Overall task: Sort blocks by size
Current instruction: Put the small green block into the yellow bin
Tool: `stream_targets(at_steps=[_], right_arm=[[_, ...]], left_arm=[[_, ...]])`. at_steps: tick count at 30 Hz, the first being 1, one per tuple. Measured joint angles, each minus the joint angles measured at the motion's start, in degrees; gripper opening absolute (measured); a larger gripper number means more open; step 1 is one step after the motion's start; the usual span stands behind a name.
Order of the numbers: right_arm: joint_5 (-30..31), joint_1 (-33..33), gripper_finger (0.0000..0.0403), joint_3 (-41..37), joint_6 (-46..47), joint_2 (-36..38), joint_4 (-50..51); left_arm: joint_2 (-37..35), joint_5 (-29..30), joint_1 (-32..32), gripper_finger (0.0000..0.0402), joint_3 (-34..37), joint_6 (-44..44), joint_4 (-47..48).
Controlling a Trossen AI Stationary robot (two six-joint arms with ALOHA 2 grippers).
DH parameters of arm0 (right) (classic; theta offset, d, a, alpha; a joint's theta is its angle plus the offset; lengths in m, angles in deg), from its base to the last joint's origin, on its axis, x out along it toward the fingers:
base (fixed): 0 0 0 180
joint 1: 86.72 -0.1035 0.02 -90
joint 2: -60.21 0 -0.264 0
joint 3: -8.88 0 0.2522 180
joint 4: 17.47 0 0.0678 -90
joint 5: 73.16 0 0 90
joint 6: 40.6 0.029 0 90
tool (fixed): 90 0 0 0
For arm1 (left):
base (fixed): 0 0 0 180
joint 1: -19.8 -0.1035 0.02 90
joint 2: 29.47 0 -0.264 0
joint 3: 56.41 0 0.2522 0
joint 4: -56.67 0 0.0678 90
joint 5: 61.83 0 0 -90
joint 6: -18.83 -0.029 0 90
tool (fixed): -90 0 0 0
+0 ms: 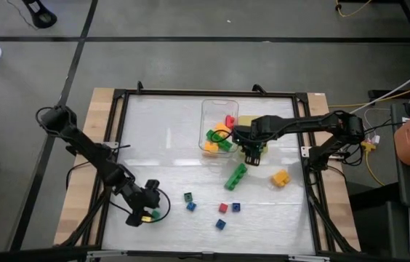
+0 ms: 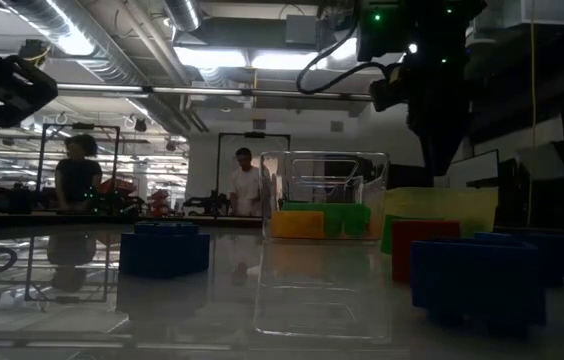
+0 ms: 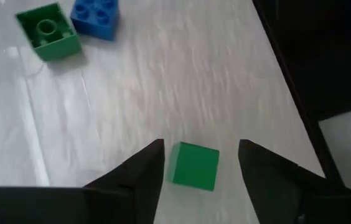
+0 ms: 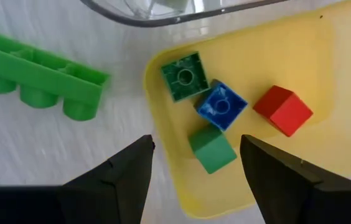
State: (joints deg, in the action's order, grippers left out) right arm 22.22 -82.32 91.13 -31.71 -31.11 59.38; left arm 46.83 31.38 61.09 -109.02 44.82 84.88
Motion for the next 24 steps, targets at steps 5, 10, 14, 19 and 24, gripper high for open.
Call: stream_targets(at_steps=[5, 10, 14, 19, 24], right_arm=[[1.2, -3.7, 0.0241, 0.0, 0.7, 0.0, 0.0], [2.6, -7.8, 0.0241, 0.0, 5.3, 0.0, 0.0], [2.7, -11.5, 0.0241, 0.0, 8.3, 0.0, -0.2], [4.2, -16.2, 0.0241, 0.0, 12.6, 0.0, -0.4], [8.0, -20.7, 0.0241, 0.0, 16.8, 0.0, -0.4]], left_arm=[[0.1, -0.1, 1.3, 0.021, 0.0, -7.0, 0.1], [1.4, 2.6, 2.0, 0.0214, 0.0, -9.6, 0.0], [3.9, 3.3, 2.3, 0.0214, 0.0, -11.2, 0.0], [6.2, 3.4, 3.0, 0.0214, 0.0, -11.5, -0.1], [8.3, 3.4, 3.0, 0.0214, 0.0, -11.4, -0.4]])
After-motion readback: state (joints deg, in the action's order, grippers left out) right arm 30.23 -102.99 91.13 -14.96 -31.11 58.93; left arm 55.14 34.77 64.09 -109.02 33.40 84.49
